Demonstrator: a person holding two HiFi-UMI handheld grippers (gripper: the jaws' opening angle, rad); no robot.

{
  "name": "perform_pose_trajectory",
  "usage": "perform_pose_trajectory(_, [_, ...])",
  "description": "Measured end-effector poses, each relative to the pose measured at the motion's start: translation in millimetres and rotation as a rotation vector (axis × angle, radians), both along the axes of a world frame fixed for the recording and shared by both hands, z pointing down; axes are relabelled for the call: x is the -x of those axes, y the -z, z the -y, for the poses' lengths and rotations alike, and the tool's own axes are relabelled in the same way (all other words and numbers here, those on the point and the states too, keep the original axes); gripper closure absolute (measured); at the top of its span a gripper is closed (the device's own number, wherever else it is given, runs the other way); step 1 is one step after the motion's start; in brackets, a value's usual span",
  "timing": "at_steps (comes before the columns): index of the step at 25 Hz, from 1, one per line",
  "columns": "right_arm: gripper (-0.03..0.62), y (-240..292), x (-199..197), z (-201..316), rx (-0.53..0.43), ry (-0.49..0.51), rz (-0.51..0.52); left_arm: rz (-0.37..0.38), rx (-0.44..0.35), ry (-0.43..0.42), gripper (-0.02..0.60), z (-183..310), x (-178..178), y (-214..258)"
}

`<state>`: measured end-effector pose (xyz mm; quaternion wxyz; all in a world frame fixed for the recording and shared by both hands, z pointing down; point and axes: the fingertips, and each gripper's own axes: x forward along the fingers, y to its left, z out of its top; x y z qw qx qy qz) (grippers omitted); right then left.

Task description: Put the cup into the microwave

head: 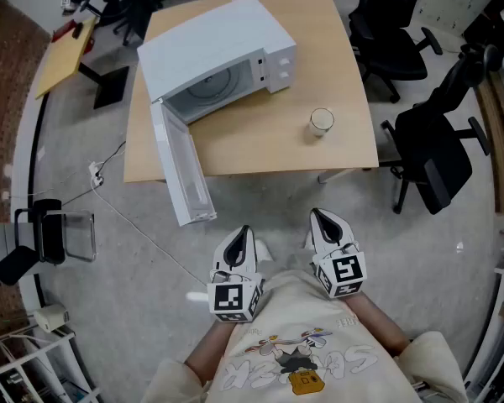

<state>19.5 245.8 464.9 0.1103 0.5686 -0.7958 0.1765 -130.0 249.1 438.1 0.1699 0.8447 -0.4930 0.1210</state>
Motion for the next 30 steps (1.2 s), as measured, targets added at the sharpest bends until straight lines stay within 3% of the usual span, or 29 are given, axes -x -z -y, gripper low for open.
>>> perform_pose_trajectory(12, [0.589,-4.0,29.9,-2.4,0.010,-0.012,0.000,0.012,0.008,0.004,0.577,-4.9,34.3,-1.1])
perform_pose_trajectory(17, [0.588,-8.2,47.3,0.6,0.014,-0.051,0.059,-0.004,0.007,-0.004,0.575,-0.1,58.7,-1.9])
perform_pose_trajectory(19, [0.550,-11.6,50.3,-0.2,0.011,-0.075,0.056,-0.028,0.008,-0.013,0.577,4.9,63.3,-5.6])
perform_pose_trajectory(25, [0.519,-25.0,32.8,-4.5,0.053,-0.139,0.019,-0.051,0.032,-0.086,0.577,25.2,44.4,-10.3])
perform_pose_trajectory(30, [0.484,-28.8,0.7,45.1,0.043,-0.170,0.007,-0.043,0.043,-0.102,0.577,77.3,24.4,-13.5])
